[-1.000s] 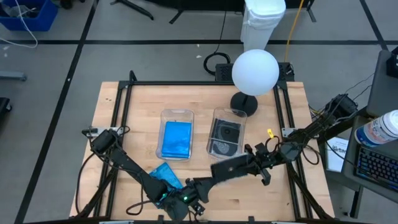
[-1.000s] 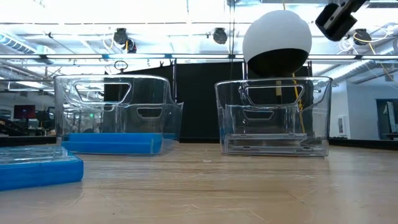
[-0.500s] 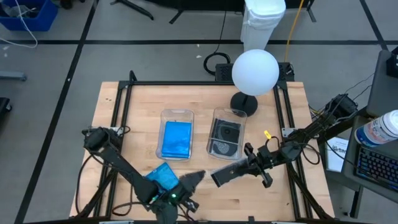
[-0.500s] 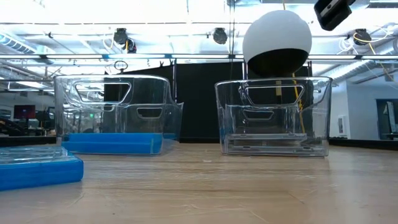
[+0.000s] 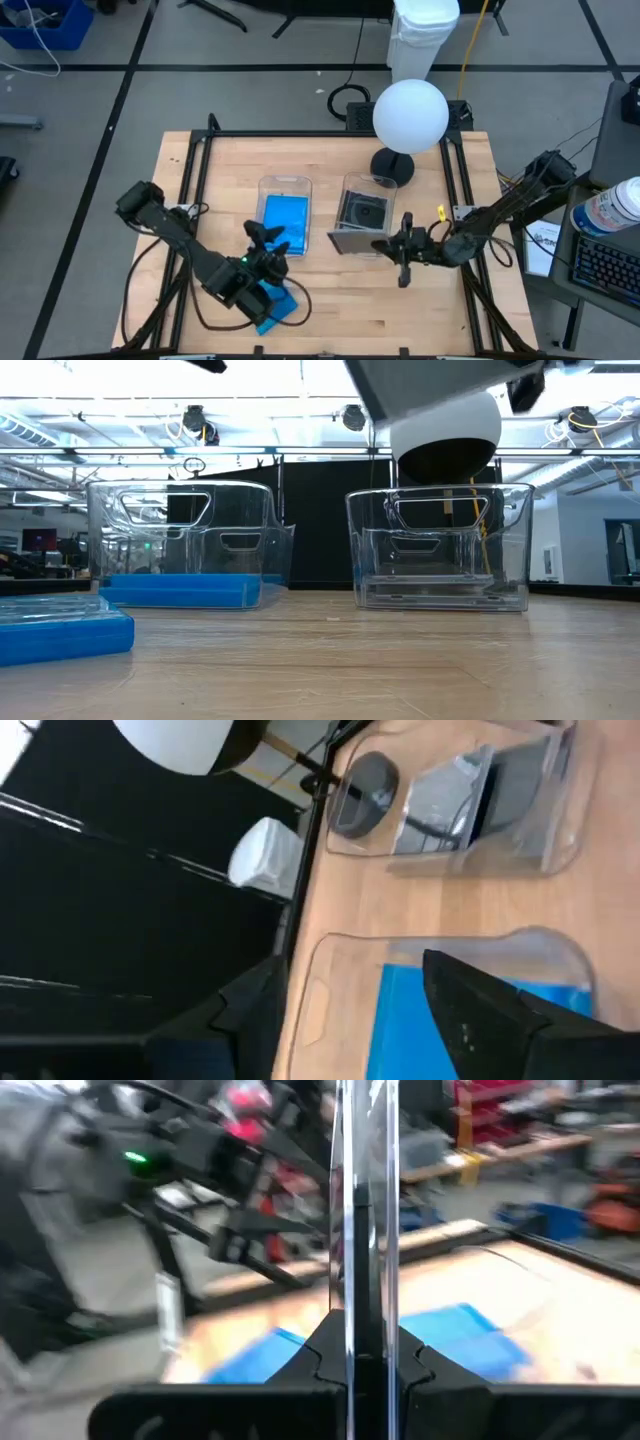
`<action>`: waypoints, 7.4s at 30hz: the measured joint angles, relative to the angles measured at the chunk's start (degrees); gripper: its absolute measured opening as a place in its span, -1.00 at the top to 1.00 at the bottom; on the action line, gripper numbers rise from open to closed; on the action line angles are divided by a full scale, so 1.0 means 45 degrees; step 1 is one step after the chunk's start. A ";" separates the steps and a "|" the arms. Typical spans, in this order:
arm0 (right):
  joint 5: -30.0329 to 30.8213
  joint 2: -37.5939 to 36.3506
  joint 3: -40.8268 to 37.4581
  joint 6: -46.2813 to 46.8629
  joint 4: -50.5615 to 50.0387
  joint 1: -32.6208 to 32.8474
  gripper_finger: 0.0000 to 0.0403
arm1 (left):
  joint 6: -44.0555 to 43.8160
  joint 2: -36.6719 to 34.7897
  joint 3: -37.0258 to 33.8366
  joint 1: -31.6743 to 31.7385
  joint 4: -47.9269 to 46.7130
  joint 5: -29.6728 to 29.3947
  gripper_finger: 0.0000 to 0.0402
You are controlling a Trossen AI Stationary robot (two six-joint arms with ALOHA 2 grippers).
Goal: Pick & place jewel cases by type
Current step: Put the black CD case into the right transparent bin, then put the blue CD case into the left transparent bin
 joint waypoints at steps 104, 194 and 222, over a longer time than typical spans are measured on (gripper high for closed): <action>-0.2172 0.1224 0.0476 1.5192 -0.8136 -0.4002 0.38 | -0.1121 -0.0690 -0.3621 -0.2052 0.0595 -0.0575 0.24; -0.2814 0.5053 0.1259 -0.8803 0.4498 0.2141 0.99 | 0.0507 -0.0550 -0.2017 -0.6593 0.8573 0.1536 0.98; -0.4699 -0.4674 0.0129 -0.8348 -0.2109 0.0601 1.00 | 1.0944 -1.2905 -0.8401 -0.2100 1.4281 1.0309 0.99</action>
